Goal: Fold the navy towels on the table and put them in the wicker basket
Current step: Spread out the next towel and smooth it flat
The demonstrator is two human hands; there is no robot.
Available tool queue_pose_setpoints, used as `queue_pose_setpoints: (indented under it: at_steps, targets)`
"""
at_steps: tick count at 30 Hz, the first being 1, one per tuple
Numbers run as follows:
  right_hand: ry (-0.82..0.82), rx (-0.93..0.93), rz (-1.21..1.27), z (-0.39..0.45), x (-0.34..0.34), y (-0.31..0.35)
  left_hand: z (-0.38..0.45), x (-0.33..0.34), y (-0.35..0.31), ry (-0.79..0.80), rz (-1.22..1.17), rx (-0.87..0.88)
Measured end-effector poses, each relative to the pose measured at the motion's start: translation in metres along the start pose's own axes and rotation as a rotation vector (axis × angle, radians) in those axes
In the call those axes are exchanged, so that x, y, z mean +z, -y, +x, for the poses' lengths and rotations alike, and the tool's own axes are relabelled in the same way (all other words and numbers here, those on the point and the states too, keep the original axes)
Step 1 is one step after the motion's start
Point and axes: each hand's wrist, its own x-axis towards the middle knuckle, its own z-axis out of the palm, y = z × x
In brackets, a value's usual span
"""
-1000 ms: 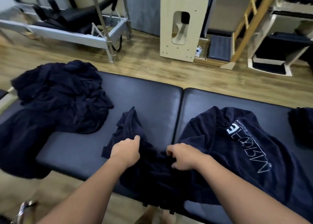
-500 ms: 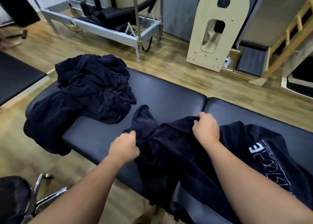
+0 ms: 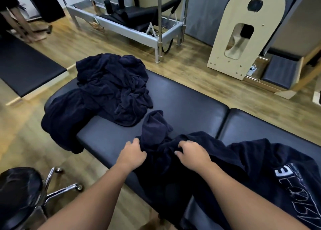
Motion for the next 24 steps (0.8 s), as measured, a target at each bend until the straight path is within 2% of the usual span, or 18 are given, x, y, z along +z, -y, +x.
queue_pose_setpoints:
  at_steps: [2,5,7,10,13,15,17,19,22,24]
  targets:
    - [-0.036,-0.025,-0.003,0.010,-0.004,0.009,0.003,0.002,0.003,-0.013,-0.018,0.030]
    - [0.034,-0.060,-0.012,0.027,-0.009,0.024,0.009,0.003,0.006,-0.051,-0.132,0.037]
    - [0.063,-0.063,0.040,0.034,-0.010,0.036,0.020,0.004,0.010,-0.008,-0.179,0.036]
    - [0.134,0.049,0.167,0.047,-0.007,0.057,0.038,0.005,0.014,0.092,-0.171,0.062]
    - [0.196,0.083,0.020,0.058,-0.001,0.073,0.055,0.002,0.014,0.184,-0.067,0.091]
    - [0.172,0.069,-0.077,0.071,-0.001,0.079,0.068,-0.005,0.018,0.202,-0.085,0.096]
    - [0.158,0.093,-0.071,0.084,-0.009,0.084,0.081,-0.019,0.021,0.192,-0.162,0.111]
    - [0.042,0.152,0.040,0.100,-0.025,0.094,0.095,-0.042,0.024,0.205,-0.292,0.132]
    - [-0.272,0.197,0.210,0.128,-0.066,0.117,0.110,-0.094,0.030,0.242,-0.432,0.226]
    - [-0.411,0.170,0.231,0.150,-0.098,0.138,0.123,-0.139,0.038,0.170,-0.510,0.290]
